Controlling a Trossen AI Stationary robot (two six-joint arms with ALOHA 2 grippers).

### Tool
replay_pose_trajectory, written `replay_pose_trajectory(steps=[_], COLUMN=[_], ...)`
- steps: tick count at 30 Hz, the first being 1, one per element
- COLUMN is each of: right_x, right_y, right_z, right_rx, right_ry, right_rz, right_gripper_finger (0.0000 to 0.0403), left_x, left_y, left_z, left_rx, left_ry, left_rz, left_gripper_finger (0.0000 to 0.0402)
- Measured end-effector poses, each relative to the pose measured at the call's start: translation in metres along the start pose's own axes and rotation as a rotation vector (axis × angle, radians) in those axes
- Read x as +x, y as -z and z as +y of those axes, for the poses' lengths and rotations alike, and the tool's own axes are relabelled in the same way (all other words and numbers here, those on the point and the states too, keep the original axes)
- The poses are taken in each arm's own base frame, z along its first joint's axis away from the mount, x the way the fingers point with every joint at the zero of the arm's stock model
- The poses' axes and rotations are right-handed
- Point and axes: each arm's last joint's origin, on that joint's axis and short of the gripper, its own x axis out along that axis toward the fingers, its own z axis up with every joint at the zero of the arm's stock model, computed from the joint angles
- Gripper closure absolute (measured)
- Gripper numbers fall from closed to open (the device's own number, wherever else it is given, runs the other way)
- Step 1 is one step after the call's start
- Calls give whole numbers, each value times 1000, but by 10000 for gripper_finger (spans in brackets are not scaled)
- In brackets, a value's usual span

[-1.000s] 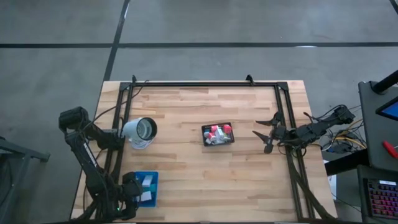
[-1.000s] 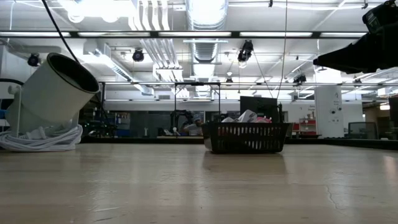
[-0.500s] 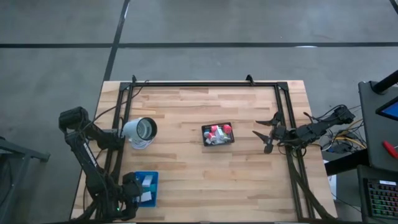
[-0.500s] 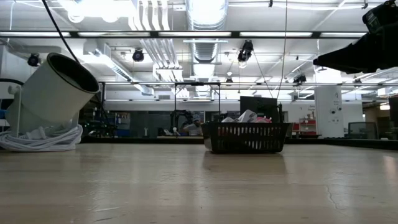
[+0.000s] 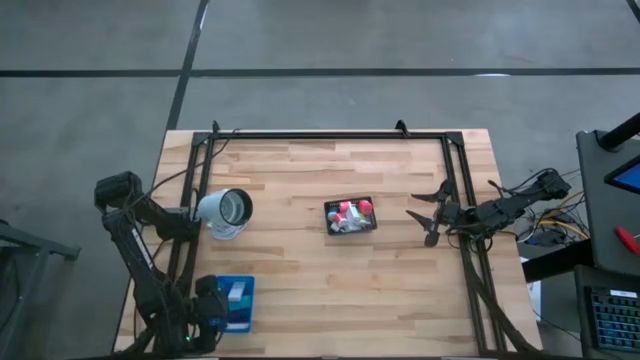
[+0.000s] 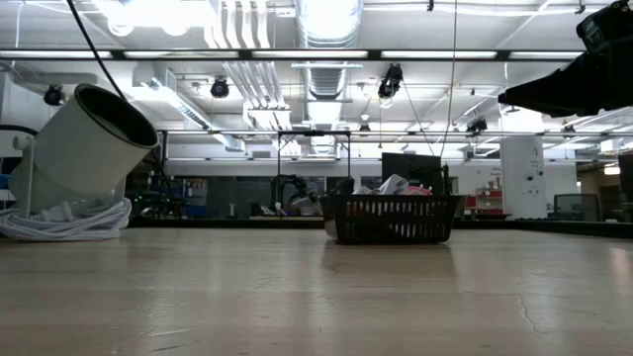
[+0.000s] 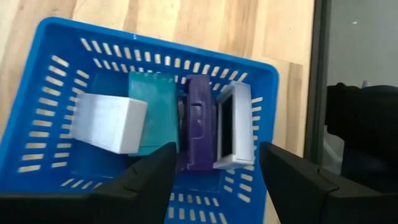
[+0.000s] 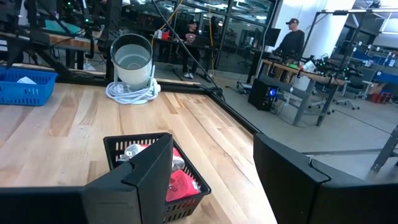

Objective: Pick & Place Office items
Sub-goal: Return to Home Position

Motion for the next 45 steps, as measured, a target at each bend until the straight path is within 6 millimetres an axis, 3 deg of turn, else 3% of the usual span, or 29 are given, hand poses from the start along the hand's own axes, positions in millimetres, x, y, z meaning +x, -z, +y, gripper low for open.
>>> replay_pose_trajectory(steps=[6,19,27,32,36,41,45], right_x=[0,0,0,0,0,0,0], right_y=[0,0,0,0,0,0,0], right_z=[0,0,0,0,0,0,0], right_rx=[0,-2,-1,-2,-1,-1,0], right_ry=[0,0,0,0,0,0,0], right_rz=[0,0,0,0,0,0,0], right_gripper_finger=[186,186,186,186,186,186,186], left_x=[-7,-46,-70,-83,-82,-65,-59], left_y=[-4,-27,-45,-86,-130,-185,-224], left_z=[2,14,19,17,22,51,89], left_rx=[12,67,273,423,614,677,636], left_ry=[-37,-107,-114,-22,135,199,200], left_rz=[-39,-390,-566,-659,-712,-781,-843], left_gripper_finger=[165,167,167,167,168,168,168])
